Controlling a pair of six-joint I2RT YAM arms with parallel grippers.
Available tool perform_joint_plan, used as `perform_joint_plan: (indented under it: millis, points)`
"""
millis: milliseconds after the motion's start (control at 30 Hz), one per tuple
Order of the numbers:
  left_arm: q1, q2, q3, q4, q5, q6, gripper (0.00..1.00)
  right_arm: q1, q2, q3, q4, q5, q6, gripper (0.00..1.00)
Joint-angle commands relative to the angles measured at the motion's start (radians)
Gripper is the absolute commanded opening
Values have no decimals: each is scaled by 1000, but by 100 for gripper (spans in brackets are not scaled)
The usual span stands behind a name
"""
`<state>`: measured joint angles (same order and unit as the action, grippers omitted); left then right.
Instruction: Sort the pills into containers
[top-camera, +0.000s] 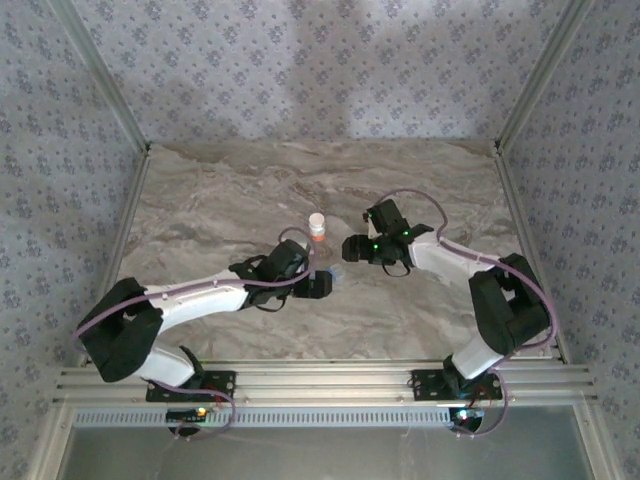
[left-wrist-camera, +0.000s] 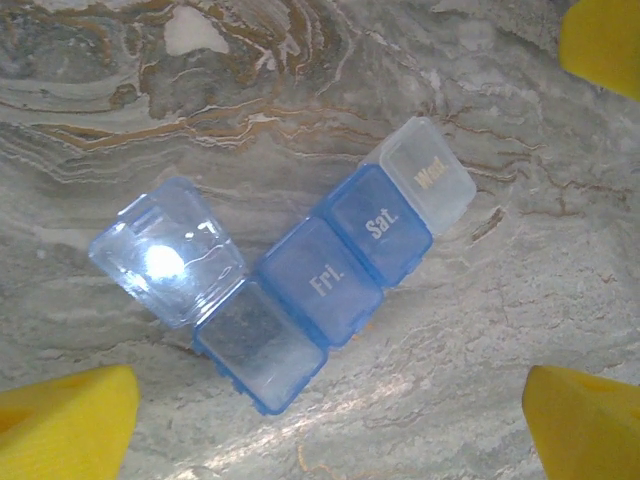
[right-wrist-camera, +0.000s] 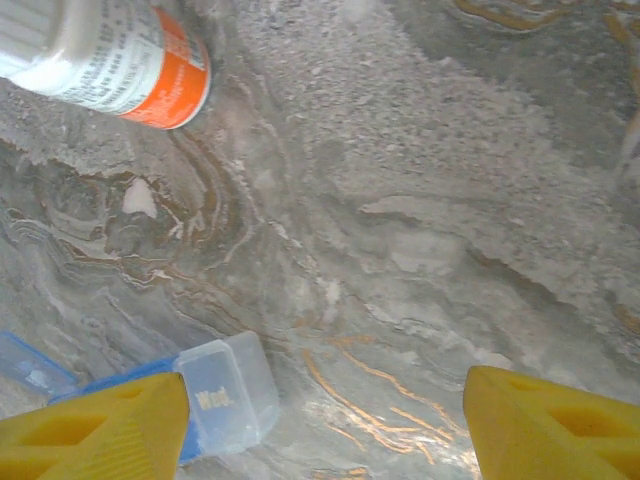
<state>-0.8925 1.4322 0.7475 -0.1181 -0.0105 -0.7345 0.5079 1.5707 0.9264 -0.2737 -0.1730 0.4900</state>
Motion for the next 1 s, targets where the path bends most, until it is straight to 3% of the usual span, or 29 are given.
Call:
perform_joint_plan:
  millis: [0, 433, 967]
  points:
    - [-14, 15, -4, 47, 9, -31, 98, -17, -35, -22, -33, -13, -2, 75]
    - [-58, 47, -19, 44, -33, -95, 98, -42, -48, -46, -22, -19, -1, 75]
    - [-59, 136, 48, 70, -18, -63, 98, -74, -108, -78, -40, -22, 0, 76]
